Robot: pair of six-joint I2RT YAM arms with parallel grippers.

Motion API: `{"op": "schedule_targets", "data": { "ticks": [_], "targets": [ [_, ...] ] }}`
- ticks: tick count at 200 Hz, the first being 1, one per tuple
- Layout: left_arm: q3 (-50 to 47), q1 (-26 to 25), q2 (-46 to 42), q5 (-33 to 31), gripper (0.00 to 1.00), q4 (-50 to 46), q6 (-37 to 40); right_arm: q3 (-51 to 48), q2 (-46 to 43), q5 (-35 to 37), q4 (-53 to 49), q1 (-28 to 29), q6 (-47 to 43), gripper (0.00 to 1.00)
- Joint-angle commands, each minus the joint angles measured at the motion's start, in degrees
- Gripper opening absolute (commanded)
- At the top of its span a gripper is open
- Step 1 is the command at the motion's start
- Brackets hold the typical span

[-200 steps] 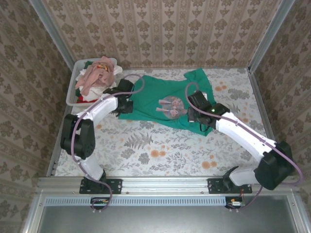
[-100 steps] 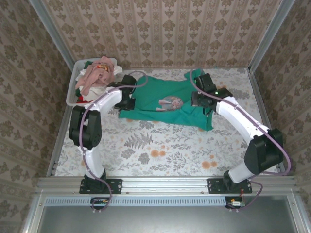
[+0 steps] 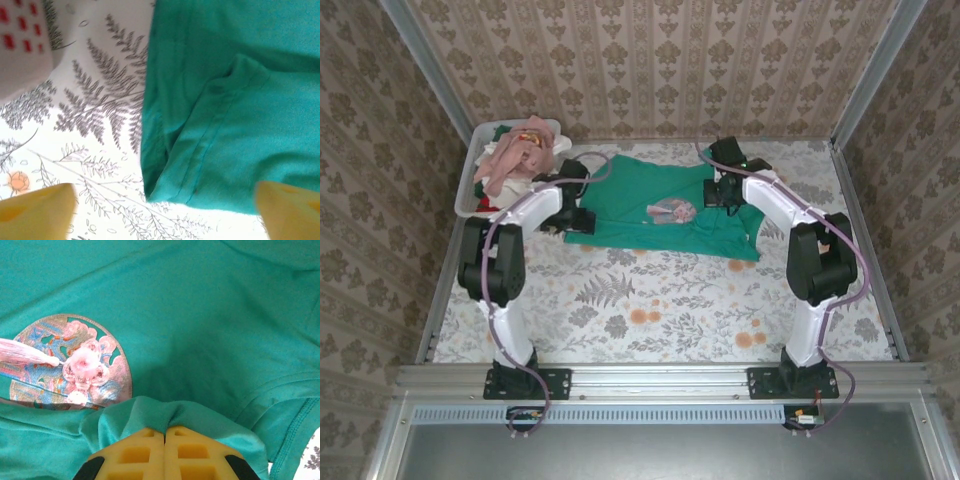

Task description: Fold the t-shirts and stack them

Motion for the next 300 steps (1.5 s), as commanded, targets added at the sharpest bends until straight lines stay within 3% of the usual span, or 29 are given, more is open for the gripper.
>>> {"op": "schedule_targets", "data": {
  "ticks": [1, 52, 90, 100, 107, 133, 154, 166, 192, 214, 241, 267, 286, 300],
  "targets": [
    [-6.8, 0.8, -6.2, 4.2, 1.0, 5.4, -0.6, 4.3, 1.6, -0.7, -1.8, -1.5, -1.6, 0.01],
    [-11.0, 0.5, -5.6, 7.4, 1.0, 9.3, -1.9, 9.8, 6.0, -1.5, -3.3, -2.5, -2.7, 0.09],
    [-8.5, 0.7, -1.6, 8.3, 0.79, 8.9, -1.8, 14.7, 6.0, -0.4, -8.6, -2.5, -4.2, 0.5],
    [-7.8, 0.7, -0.5, 8.3, 0.74, 8.6, -1.7, 13.3, 3.3, 0.7, -8.9, -2.4, -4.2, 0.71],
    [-7.4, 0.9, 0.2, 8.3, 0.71, 8.5, -1.9, 11.6, 1.1, 1.4, -9.0, -2.2, -4.3, 0.76],
    [-6.1, 0.9, 1.6, 8.6, 0.62, 8.5, -1.9, -2.4, -11.3, 4.0, -6.2, 0.7, -2.8, 0.78],
    [-5.5, 1.3, 2.3, 8.4, 0.43, 8.2, -1.8, -18.3, -18.5, 7.1, -0.4, 7.5, 0.3, 0.79],
    [-5.6, 1.5, 2.1, 8.8, 0.29, 7.6, -1.6, -23.2, -19.0, 7.7, 1.4, 9.5, 2.5, 0.78],
    [-8.1, 1.6, -0.3, 9.0, 0.1, 6.8, -1.5, -26.7, -14.8, 5.9, 5.4, 9.3, 4.6, 0.76],
    [-13.3, 1.9, -3.9, 9.6, 0.07, 7.9, -2.7, -23.0, -8.8, 8.1, 3.5, 9.3, 4.8, 0.74],
    [-17.6, 2.7, -7.0, 10.3, 0.16, 9.1, -3.4, -22.6, -6.0, 9.8, 2.7, 9.7, 5.6, 0.74],
    [-19.3, 3.8, -8.3, 10.7, 0.13, 9.9, -3.0, -19.3, -1.6, 14.2, -1.6, 9.1, 5.8, 0.72],
    [-19.6, 4.5, -8.5, 10.8, 0.11, 10.0, -2.6, -17.6, 0.6, 16.6, -4.6, 9.0, 5.4, 0.64],
    [-19.7, 4.7, -8.4, 11.2, 0.1, 10.1, -1.9, -17.8, 0.2, 16.9, -5.0, 8.8, 5.0, 0.52]
  ]
}}
